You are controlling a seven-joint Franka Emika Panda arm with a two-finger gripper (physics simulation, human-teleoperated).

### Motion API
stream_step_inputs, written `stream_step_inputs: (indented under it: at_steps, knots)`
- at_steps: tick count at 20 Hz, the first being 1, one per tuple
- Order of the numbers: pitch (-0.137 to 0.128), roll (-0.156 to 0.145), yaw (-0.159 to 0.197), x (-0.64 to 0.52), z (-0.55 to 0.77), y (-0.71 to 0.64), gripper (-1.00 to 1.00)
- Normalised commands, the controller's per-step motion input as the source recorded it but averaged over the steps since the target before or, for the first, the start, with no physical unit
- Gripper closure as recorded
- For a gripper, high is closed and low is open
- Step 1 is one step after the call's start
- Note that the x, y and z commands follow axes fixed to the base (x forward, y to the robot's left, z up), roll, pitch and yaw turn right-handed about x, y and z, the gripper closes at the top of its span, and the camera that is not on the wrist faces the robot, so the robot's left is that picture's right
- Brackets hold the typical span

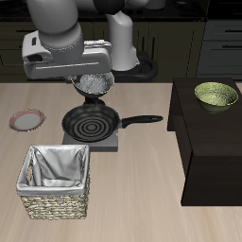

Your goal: Place the black bowl on the plate

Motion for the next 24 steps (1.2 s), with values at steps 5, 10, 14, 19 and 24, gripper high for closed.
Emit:
stream_step_inputs:
  at_steps: [5, 10, 14, 19, 24]
  knots:
    - [-0.094, -0.015, 0.038, -0.36, 0.0, -0.33, 1.0]
    - [-0.051, 0.007, 0.015, -0.35, -0.02, -0.2, 1.0]
    - [-0.048, -0.041, 0.01, -0.21, 0.02, -0.36, 1.0]
    - [-0.076, -0.039, 0.027, -0.2, 0.03, -0.32, 1.0]
    - [-0.058, -0.033, 0.026, -0.21, -0.07, -0.32, 1.0]
